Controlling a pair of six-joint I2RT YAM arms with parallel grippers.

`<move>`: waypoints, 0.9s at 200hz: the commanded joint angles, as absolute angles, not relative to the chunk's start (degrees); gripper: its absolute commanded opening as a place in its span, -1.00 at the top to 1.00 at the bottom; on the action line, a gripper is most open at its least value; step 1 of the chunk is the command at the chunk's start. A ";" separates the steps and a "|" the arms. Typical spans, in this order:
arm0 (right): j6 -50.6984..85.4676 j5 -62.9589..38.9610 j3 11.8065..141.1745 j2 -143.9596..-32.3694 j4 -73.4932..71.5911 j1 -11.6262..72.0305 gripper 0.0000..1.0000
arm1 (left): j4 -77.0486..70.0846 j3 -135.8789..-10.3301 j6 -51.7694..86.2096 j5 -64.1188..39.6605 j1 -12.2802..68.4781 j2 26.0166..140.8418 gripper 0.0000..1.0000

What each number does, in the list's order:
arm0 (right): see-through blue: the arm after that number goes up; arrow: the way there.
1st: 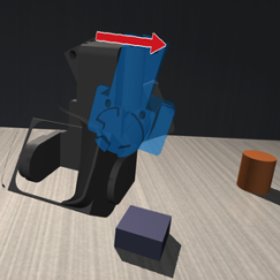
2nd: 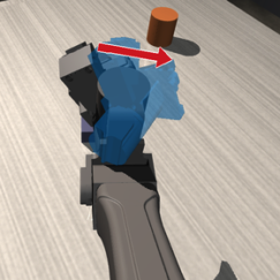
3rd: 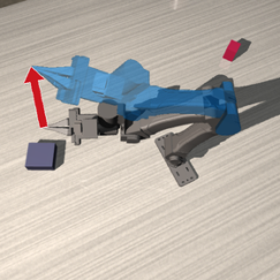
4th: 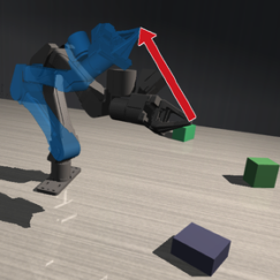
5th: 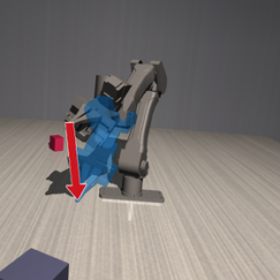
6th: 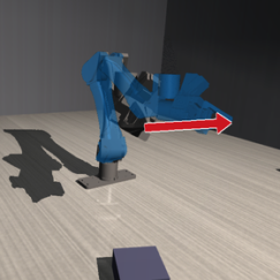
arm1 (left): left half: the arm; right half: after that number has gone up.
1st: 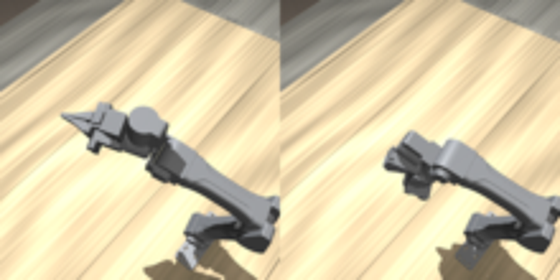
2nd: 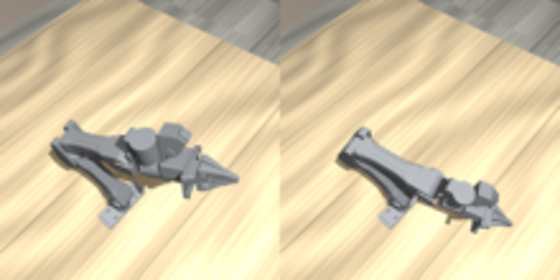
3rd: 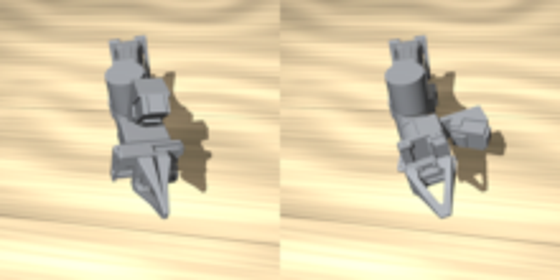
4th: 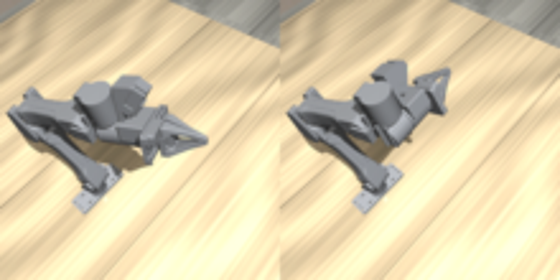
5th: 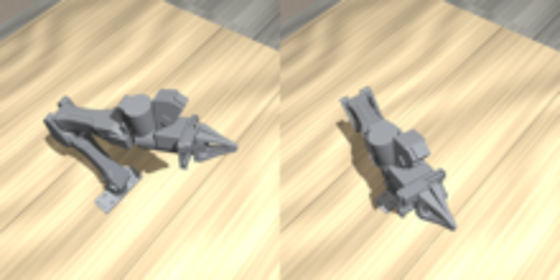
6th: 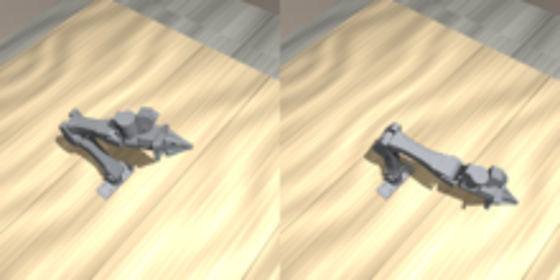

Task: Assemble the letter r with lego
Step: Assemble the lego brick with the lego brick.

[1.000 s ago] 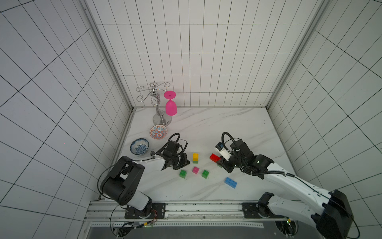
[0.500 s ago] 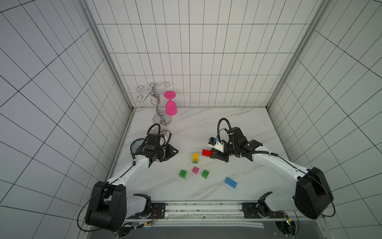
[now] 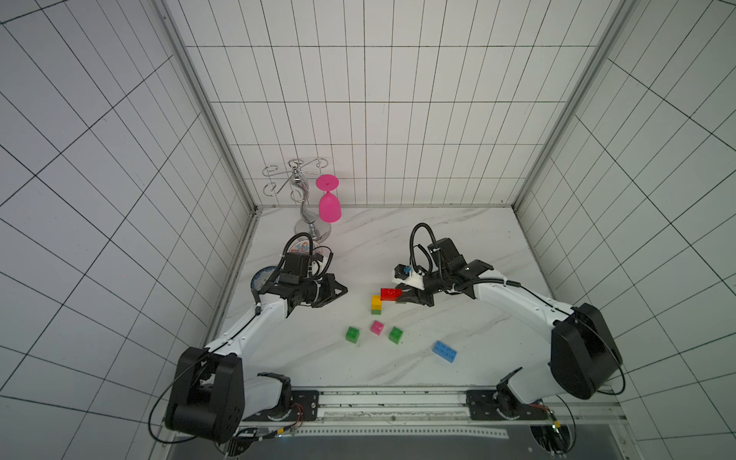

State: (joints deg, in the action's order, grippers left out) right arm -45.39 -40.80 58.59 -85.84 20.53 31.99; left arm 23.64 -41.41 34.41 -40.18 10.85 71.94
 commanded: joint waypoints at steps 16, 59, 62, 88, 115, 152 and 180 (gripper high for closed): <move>-47.36 -40.44 58.93 -87.60 18.90 33.24 1.00 | 21.75 -42.43 34.10 -43.78 10.71 72.69 1.00; -47.91 -38.06 59.10 -90.03 18.63 34.34 1.00 | 20.83 -42.21 35.43 -46.09 10.97 71.90 1.00; -47.98 -38.06 59.10 -90.15 18.61 34.36 1.00 | 20.83 -42.27 35.50 -46.25 10.94 71.91 1.00; -48.07 -38.27 59.62 -91.04 18.86 34.62 1.00 | 20.84 -42.61 35.51 -46.93 11.63 71.98 1.00; -48.25 -37.45 60.34 -91.89 19.38 34.81 1.00 | 20.74 -42.96 35.50 -46.79 13.32 72.81 1.00; -47.46 -36.62 61.32 -92.61 19.25 35.43 1.00 | 19.49 -43.12 36.50 -46.19 15.42 73.56 1.00; -45.52 -36.33 62.02 -93.51 18.42 35.63 1.00 | 18.57 -43.03 37.30 -46.13 15.38 73.60 1.00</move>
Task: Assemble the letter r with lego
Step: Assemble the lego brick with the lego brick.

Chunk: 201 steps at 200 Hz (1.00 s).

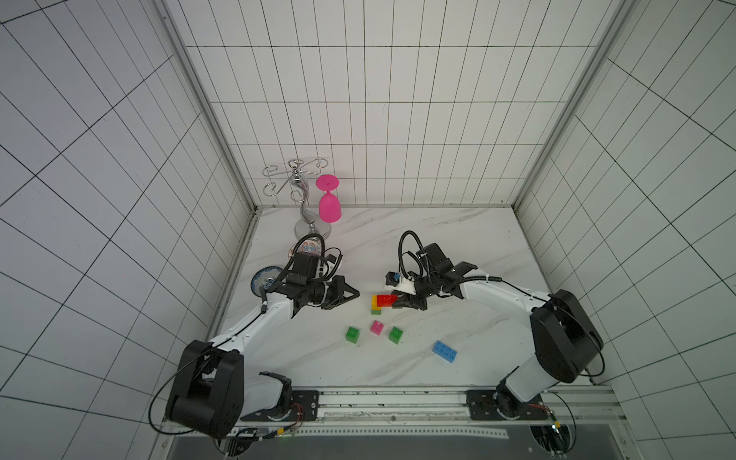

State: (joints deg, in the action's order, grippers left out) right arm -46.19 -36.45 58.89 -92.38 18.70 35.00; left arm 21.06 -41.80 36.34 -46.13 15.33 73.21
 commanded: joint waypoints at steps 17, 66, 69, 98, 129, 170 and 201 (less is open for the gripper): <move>-44.15 -36.30 61.75 -93.65 16.99 35.65 1.00 | 18.28 -42.92 37.62 -46.14 15.39 73.72 1.00; -42.05 -36.53 62.14 -94.04 15.60 35.92 1.00 | 16.94 -42.56 38.73 -46.36 15.50 74.18 1.00; -42.02 -36.62 62.22 -94.04 15.64 35.92 1.00 | 16.88 -42.60 38.83 -46.39 15.50 74.22 1.00; -41.92 -36.91 62.49 -94.16 15.71 36.08 1.00 | 16.20 -42.48 39.29 -46.34 15.56 74.44 1.00; -42.39 -36.92 63.28 -94.77 17.12 36.12 1.00 | 15.41 -42.47 39.92 -46.43 16.03 74.78 1.00; -42.62 -36.74 63.71 -95.05 17.55 36.35 1.00 | 14.00 -42.45 41.23 -46.26 17.13 75.22 1.00; -43.24 -36.83 63.99 -95.52 18.62 36.39 1.00 | 13.35 -42.42 41.97 -46.23 17.58 75.29 1.00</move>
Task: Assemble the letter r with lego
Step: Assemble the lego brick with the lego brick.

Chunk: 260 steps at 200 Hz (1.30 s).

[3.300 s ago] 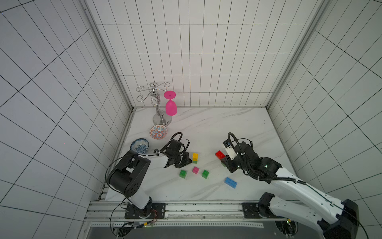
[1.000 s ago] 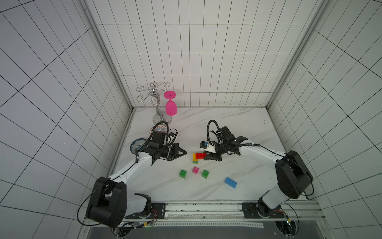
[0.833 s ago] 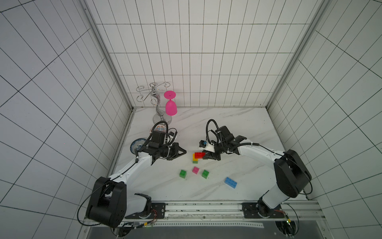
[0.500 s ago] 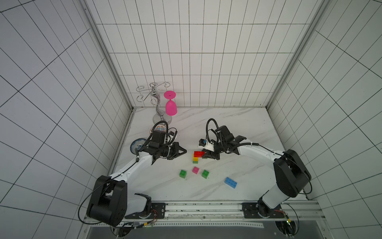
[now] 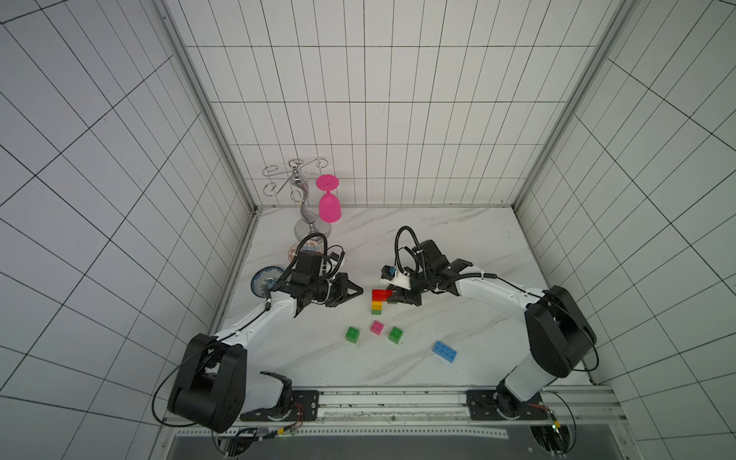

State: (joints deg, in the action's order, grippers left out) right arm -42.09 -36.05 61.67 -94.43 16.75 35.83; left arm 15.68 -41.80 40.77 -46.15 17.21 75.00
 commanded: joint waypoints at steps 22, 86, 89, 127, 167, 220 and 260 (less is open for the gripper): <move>-43.41 -36.82 63.64 -95.54 18.88 36.61 1.00 | 12.57 -42.48 42.79 -46.28 17.84 75.20 1.00; -43.60 -36.73 62.88 -95.84 19.31 36.74 1.00 | 10.42 -42.78 45.21 -46.32 19.17 75.77 1.00; -43.67 -36.69 62.85 -95.88 19.42 36.74 1.00 | 10.32 -42.73 45.27 -46.35 19.24 75.77 1.00; -43.63 -36.65 62.94 -96.33 19.68 36.78 1.00 | 9.06 -43.06 46.63 -46.46 20.34 76.38 1.00; -43.69 -36.41 62.92 -96.59 20.04 36.83 1.00 | 8.44 -44.28 47.19 -47.03 22.35 78.09 1.00; -43.77 -36.21 62.78 -96.49 20.34 36.83 1.00 | 8.53 -44.94 47.02 -46.87 23.51 79.35 1.00; -43.99 -36.13 62.87 -96.50 20.55 36.83 1.00 | 9.77 -44.45 45.62 -45.63 23.90 82.72 1.00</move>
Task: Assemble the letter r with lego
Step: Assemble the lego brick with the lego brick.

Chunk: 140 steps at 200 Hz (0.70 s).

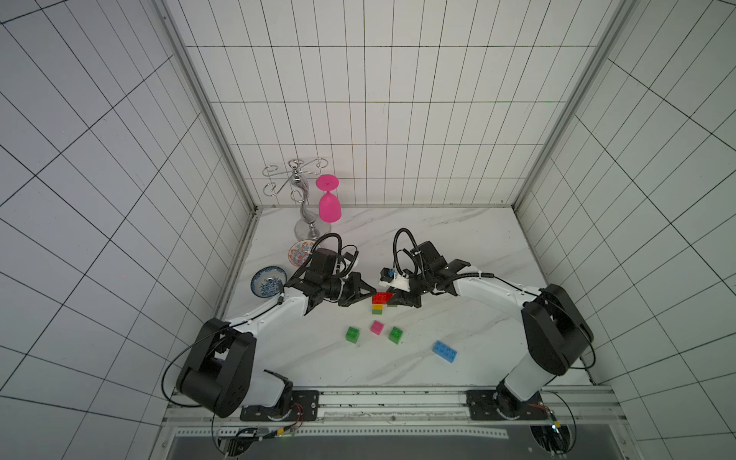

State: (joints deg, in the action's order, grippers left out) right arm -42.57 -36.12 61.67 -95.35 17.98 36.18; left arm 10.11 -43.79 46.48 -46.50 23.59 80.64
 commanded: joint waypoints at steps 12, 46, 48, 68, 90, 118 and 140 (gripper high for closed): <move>-43.95 -36.15 62.80 -96.49 20.53 36.83 1.00 | 9.68 -44.15 45.39 -44.95 23.97 83.92 1.00; -44.12 -36.39 62.93 -96.56 20.95 36.83 1.00 | 12.81 -44.18 43.15 -42.58 24.32 87.70 1.00; -44.12 -36.36 62.97 -96.54 21.01 36.83 1.00 | 13.00 -44.14 42.98 -42.40 24.32 87.84 1.00; -44.21 -36.46 62.97 -96.52 21.26 36.83 1.00 | 14.70 -43.23 42.10 -39.97 24.34 88.59 1.00; -44.38 -36.56 62.89 -96.59 21.53 36.85 1.00 | 14.90 -41.89 41.71 -38.86 24.34 89.27 1.00; -44.31 -36.69 62.84 -96.45 21.78 36.83 1.00 | 14.34 -40.83 41.54 -38.47 24.34 89.91 1.00; -43.98 -36.83 63.04 -96.33 21.72 36.83 1.00 | 14.37 -40.71 41.66 -38.13 24.35 89.91 1.00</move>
State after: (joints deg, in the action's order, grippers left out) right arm -42.72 -35.75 61.78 -95.53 18.52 36.16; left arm 8.62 -43.88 42.59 -47.13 24.38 86.32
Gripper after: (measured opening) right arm 0.343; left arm 0.040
